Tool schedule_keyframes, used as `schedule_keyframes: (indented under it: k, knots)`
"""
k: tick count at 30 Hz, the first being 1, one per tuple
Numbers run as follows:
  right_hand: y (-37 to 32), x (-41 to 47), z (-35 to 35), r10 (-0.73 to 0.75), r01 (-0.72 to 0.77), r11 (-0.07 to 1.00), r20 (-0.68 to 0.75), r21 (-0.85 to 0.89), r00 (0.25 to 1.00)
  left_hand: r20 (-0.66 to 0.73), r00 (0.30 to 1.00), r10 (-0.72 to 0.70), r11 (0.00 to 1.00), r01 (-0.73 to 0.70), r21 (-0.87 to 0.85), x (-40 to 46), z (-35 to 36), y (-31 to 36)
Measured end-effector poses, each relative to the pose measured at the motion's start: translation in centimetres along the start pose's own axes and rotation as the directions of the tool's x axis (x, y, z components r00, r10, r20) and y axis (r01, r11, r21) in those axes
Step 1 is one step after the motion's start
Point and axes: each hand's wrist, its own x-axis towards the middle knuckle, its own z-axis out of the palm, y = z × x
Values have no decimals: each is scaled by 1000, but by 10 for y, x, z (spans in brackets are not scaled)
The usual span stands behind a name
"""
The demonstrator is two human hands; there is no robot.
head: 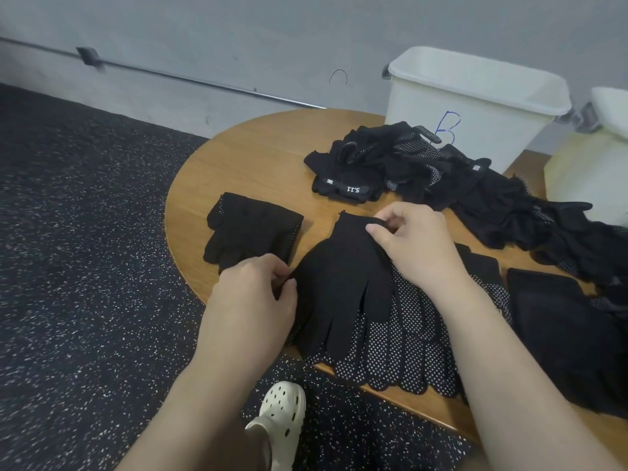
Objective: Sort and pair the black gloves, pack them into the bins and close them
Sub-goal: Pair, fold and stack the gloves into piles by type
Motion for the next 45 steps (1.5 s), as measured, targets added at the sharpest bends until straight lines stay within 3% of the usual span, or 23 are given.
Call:
schedule_keyframes:
  k: [7, 15, 20, 28, 32, 37, 45]
  knots:
    - [-2, -1, 6, -3, 3, 994, 2, -113, 1000, -2, 1000, 9, 998, -9, 59, -1, 0, 0]
    - [0, 0, 7, -4, 4, 992, -4, -129, 1000, -48, 999, -6, 998, 9, 57, -3, -7, 3]
    - [0, 0, 8, -13, 12, 987, -8, -161, 1000, 4, 999, -51, 991, 50, 124, -5, -7, 0]
    - [-16, -35, -10, -238, 239, 962, 28, -133, 971, 42, 996, -84, 991, 79, 110, -6, -13, -4]
    - [-32, -75, -21, -348, 366, 929, 208, -58, 914, 61, 994, -94, 990, 87, 109, -5, -14, -7]
    - [-37, -115, -23, -374, 445, 888, 383, -113, 844, 74, 995, -71, 992, 63, 109, -4, -14, -11]
    - [-26, -136, -22, -377, 405, 907, 211, -113, 902, 78, 995, -62, 991, 52, 123, -5, -8, -11]
